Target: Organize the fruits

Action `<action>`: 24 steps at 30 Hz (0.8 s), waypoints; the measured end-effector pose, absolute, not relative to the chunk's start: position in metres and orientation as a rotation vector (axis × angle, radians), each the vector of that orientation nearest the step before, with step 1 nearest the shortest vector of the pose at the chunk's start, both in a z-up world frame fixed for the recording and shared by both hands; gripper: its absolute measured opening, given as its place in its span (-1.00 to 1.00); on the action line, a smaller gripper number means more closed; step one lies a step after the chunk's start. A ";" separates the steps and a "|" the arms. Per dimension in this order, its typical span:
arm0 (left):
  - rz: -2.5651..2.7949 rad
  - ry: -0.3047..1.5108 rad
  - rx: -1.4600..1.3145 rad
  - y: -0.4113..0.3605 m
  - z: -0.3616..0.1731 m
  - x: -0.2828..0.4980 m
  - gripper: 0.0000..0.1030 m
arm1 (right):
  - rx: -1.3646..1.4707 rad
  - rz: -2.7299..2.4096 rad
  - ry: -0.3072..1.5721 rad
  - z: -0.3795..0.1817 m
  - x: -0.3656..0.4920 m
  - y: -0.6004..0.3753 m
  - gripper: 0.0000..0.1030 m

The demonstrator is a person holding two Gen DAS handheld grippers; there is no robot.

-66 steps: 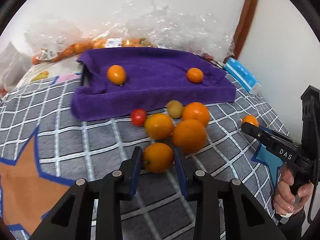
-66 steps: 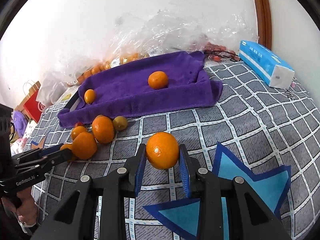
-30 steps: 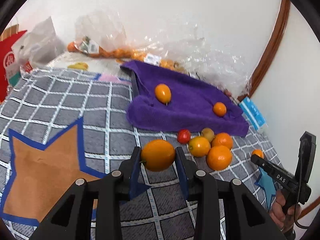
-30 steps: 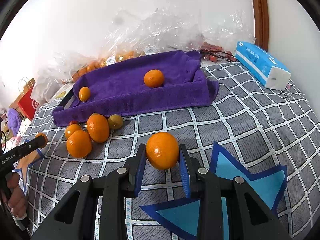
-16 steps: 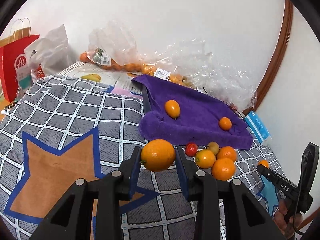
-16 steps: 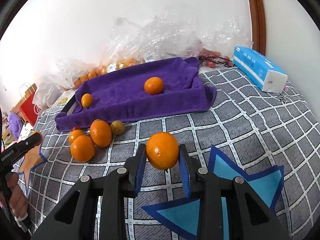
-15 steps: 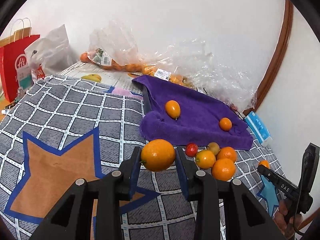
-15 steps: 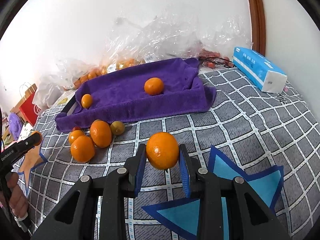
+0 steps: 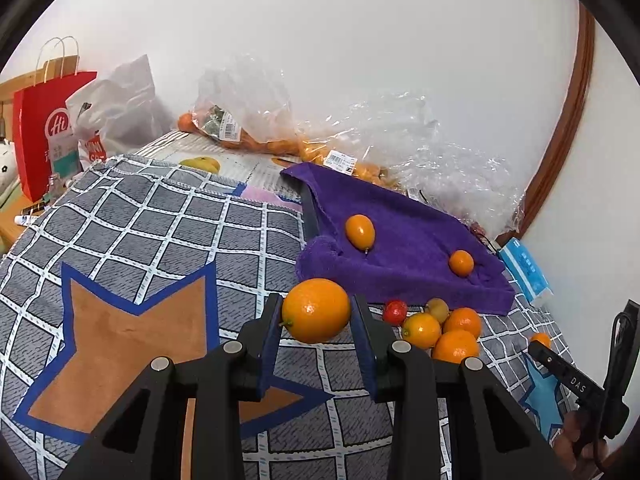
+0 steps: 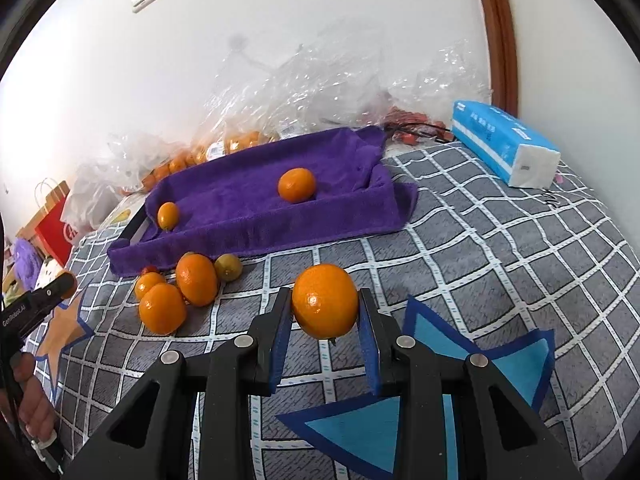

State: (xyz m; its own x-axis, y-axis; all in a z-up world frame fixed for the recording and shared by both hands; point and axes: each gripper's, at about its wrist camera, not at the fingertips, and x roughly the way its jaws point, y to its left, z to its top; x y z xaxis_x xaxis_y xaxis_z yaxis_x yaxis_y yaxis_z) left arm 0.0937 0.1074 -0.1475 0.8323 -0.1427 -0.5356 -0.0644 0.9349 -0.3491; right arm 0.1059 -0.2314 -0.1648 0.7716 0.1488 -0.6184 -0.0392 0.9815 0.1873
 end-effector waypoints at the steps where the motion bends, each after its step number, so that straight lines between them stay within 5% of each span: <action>1: -0.039 0.590 -0.369 0.108 -0.148 0.094 -0.38 | 0.163 0.091 0.684 -0.165 0.106 -0.232 -0.38; 10: -0.026 0.647 -0.342 0.107 -0.145 0.098 -0.38 | 0.115 0.084 0.687 -0.149 0.108 -0.222 -0.38; 24: -0.084 0.610 -0.299 0.095 -0.071 0.152 -0.38 | 0.076 0.154 0.592 -0.095 0.167 -0.197 -0.38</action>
State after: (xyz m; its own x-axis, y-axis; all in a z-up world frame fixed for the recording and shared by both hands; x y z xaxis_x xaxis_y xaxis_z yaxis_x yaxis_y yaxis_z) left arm 0.1515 0.0949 -0.0709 0.8178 -0.1657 -0.5511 -0.0099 0.9535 -0.3013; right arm 0.1669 -0.1974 -0.0951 0.8189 0.1659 -0.5495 -0.1226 0.9858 0.1150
